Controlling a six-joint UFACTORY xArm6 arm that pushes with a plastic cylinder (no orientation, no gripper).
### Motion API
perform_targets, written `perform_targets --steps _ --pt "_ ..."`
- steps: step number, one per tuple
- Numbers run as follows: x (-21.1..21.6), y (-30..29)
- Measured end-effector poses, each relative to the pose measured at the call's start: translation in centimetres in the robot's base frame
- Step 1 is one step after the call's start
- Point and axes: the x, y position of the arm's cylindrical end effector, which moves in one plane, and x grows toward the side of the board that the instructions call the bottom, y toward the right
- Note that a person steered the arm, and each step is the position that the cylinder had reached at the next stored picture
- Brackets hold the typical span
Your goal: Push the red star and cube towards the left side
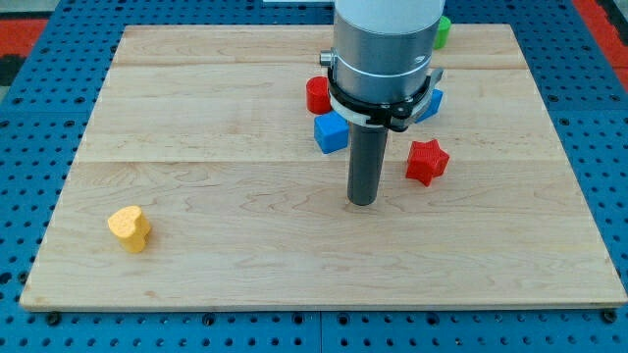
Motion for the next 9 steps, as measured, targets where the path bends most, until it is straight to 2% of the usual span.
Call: perform_targets --steps 2,3,4,5,6,8,9 --pt "1.2 0.7" --pt "5.2 5.3" --pt "3.6 9.0" --pt "0.1 16.4" --pt "-1.4 13.8" --pt "-3.0 12.3" --pt "-3.6 3.9"
